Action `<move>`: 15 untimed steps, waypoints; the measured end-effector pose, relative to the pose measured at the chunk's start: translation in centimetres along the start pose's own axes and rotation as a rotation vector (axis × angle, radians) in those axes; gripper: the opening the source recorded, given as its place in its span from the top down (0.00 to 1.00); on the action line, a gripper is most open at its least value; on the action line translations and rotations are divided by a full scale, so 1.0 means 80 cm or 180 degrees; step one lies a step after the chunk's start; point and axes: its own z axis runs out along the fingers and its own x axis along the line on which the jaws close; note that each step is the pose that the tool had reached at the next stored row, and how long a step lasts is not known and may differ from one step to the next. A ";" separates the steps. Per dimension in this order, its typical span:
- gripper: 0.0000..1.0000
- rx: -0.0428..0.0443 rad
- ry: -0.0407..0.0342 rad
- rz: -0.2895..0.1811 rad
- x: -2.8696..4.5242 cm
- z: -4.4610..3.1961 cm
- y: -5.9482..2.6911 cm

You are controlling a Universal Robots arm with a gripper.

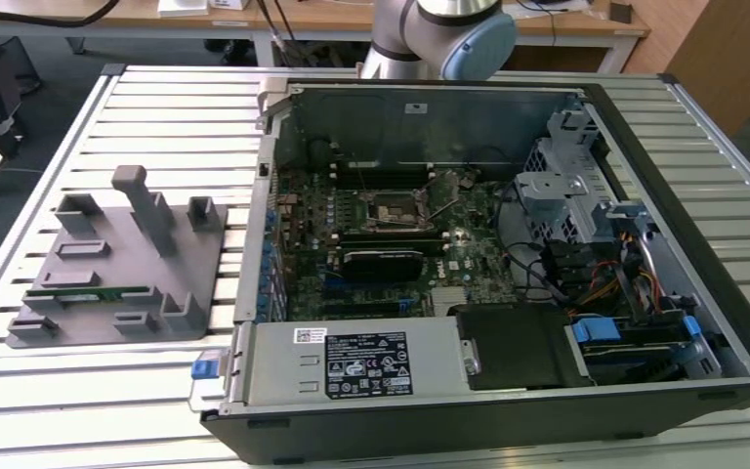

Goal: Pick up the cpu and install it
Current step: 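Pick up the cpu and move it towards the insertion slot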

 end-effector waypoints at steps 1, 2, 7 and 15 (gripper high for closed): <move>0.47 0.0000 0.0000 0.0000 0.0000 -0.0014 0.000; 0.47 0.0000 0.0000 0.0000 -0.0001 -0.0026 0.000; 0.47 0.0000 0.0000 0.0000 -0.0002 -0.0084 0.000; 0.47 0.0000 0.0000 0.0000 -0.0004 -0.0170 0.000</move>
